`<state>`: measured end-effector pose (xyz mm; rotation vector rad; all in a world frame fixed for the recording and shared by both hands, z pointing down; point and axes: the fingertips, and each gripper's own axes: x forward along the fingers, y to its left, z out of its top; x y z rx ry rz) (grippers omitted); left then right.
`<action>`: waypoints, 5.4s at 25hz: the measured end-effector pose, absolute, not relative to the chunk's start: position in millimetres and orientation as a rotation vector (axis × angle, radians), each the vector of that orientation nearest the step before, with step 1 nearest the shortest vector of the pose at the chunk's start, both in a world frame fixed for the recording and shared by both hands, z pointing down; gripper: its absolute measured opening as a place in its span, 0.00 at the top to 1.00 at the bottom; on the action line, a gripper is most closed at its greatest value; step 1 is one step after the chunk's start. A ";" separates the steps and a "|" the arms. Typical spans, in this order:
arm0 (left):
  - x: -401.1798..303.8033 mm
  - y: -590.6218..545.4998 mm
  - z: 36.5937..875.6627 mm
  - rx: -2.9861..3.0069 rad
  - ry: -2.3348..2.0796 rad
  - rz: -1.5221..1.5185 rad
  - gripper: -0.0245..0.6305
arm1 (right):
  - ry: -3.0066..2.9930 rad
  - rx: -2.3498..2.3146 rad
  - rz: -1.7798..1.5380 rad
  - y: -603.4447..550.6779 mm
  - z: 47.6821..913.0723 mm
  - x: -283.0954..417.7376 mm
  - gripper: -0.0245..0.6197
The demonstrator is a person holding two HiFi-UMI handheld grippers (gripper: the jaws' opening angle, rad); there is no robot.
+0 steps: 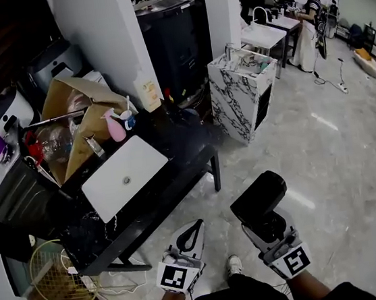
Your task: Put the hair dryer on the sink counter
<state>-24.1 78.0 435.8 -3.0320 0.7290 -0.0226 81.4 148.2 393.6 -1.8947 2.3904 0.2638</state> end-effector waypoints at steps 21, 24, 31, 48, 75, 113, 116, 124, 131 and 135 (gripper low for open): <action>6.3 -46.5 442.5 -2.933 1.060 -0.053 0.96 | 2.495 -1.692 0.255 -6.9 384.3 121.2 0.57; 2.3 -76.3 447.5 -2.911 1.093 -0.038 0.96 | 2.533 -1.698 0.274 -38.9 387.5 124.3 0.57; -3.4 -138.9 448.5 -2.924 1.117 -0.056 0.96 | 2.591 -1.693 0.189 -112.4 403.4 120.1 0.56; -25.8 -243.6 443.8 -2.890 1.140 0.020 0.96 | 2.609 -1.726 0.132 -229.9 423.0 117.8 0.56; 13.3 -317.4 505.3 -2.961 1.387 -0.115 0.96 | 2.863 -1.776 -0.080 -374.2 528.9 157.2 0.56; -21.4 -338.7 510.4 -2.791 1.749 -0.097 0.96 | 3.530 -1.494 -0.687 -416.4 666.4 98.4 0.56; -24.1 -336.7 509.3 -2.779 1.765 -0.103 0.96 | 3.529 -1.486 -0.709 -416.3 668.5 98.4 0.56; -37.2 -341.9 496.2 -2.740 1.762 -0.123 0.96 | 3.501 -1.453 -0.627 -415.7 655.6 100.5 0.52; -26.7 -339.9 481.6 -2.725 1.732 -0.094 0.96 | 3.286 -1.445 -0.464 -402.6 577.3 118.0 0.52; -20.1 -339.7 468.0 -2.750 1.690 -0.059 0.96 | 3.150 -1.450 -0.306 -395.8 517.6 125.2 0.53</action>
